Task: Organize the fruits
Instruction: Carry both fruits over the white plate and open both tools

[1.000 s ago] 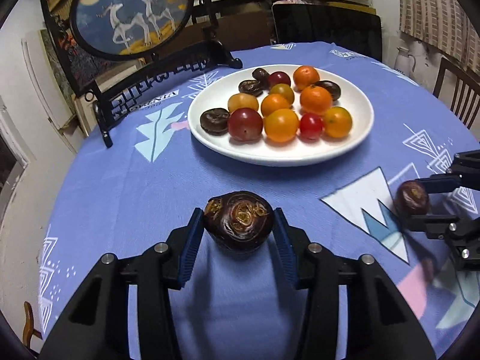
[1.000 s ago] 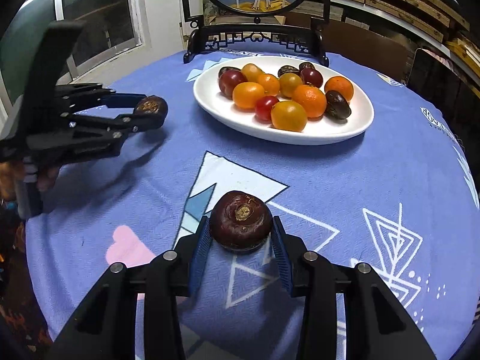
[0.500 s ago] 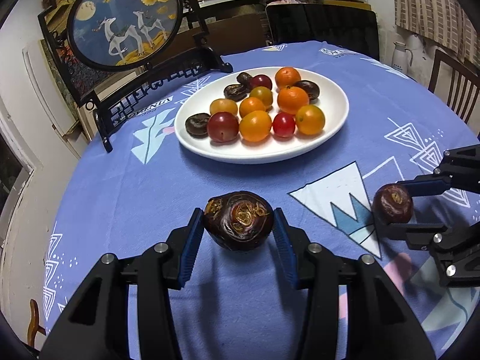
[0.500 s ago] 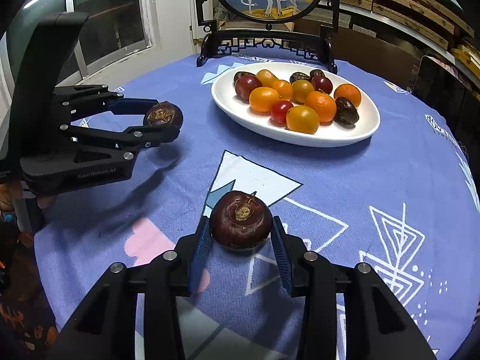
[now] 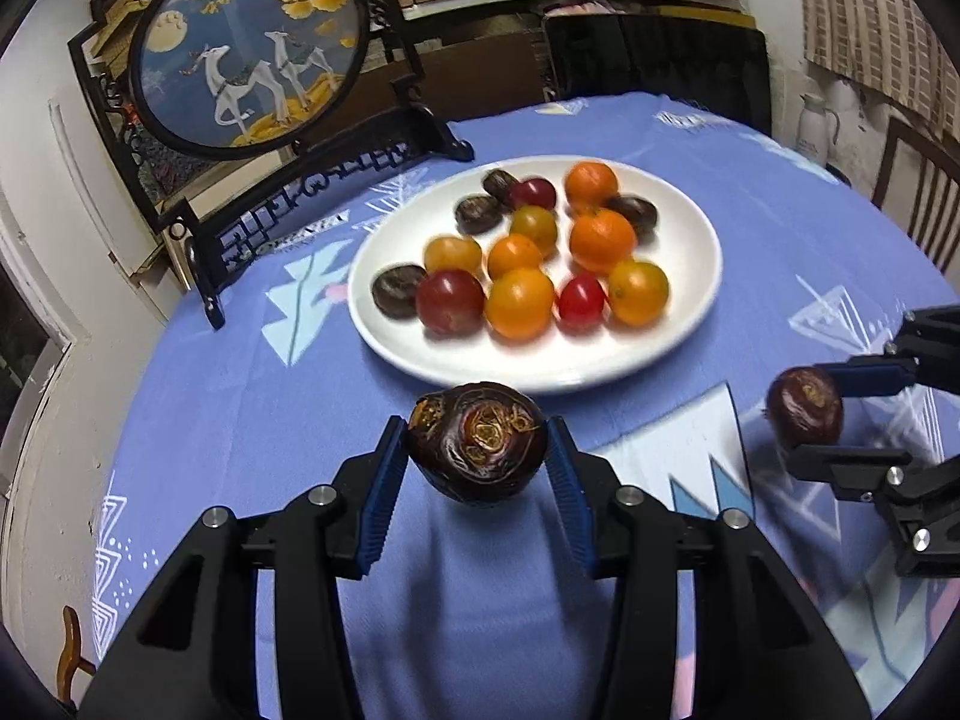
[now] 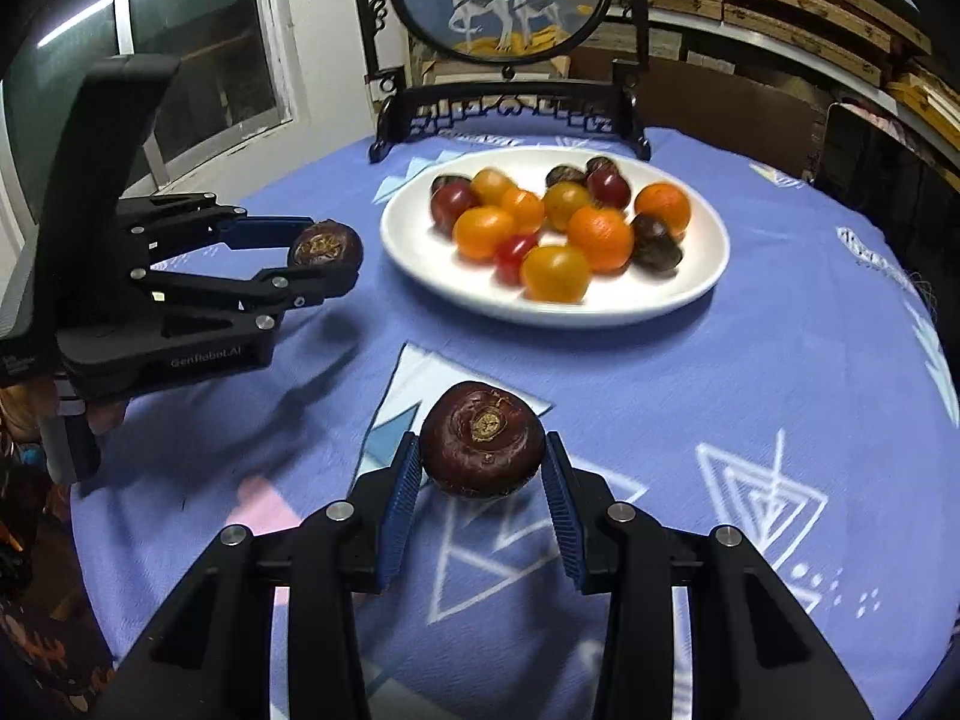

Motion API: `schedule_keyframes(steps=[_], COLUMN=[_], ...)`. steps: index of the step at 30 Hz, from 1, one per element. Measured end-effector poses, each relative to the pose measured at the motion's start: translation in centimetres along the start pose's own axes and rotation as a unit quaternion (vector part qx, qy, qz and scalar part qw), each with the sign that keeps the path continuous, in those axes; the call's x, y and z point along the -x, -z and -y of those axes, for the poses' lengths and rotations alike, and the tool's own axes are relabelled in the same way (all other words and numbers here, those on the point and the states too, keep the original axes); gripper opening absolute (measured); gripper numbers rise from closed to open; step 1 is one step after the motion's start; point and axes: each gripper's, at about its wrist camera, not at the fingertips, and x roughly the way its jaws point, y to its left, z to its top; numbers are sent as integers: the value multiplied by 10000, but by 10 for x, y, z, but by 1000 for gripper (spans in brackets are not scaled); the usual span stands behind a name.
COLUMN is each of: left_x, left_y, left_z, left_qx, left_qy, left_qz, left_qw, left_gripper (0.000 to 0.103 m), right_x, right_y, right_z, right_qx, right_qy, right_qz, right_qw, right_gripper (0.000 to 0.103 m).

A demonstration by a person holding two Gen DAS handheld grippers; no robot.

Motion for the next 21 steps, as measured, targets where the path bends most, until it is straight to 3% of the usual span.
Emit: schedule_keyframes(steps=[8,18,21], left_x=[-3,-34,-46], left_y=[-34,-93,-102], left_z=[-15,-29,-31], left_qx=[223,733,817], left_qy=[-13,-279,-345], left_qz=[284,545,520], left_qw=[9993,9954,9947], left_gripper=[46,46,46], right_x=[4,5,-5], right_y=[-28,-99,-114], right_z=[18,41,48], right_qx=[-22,-243,-330], right_qy=[106,317,286], right_qz=[280,1009,1031], right_qw=[9995,9941,9937], right_gripper=[41,41,41])
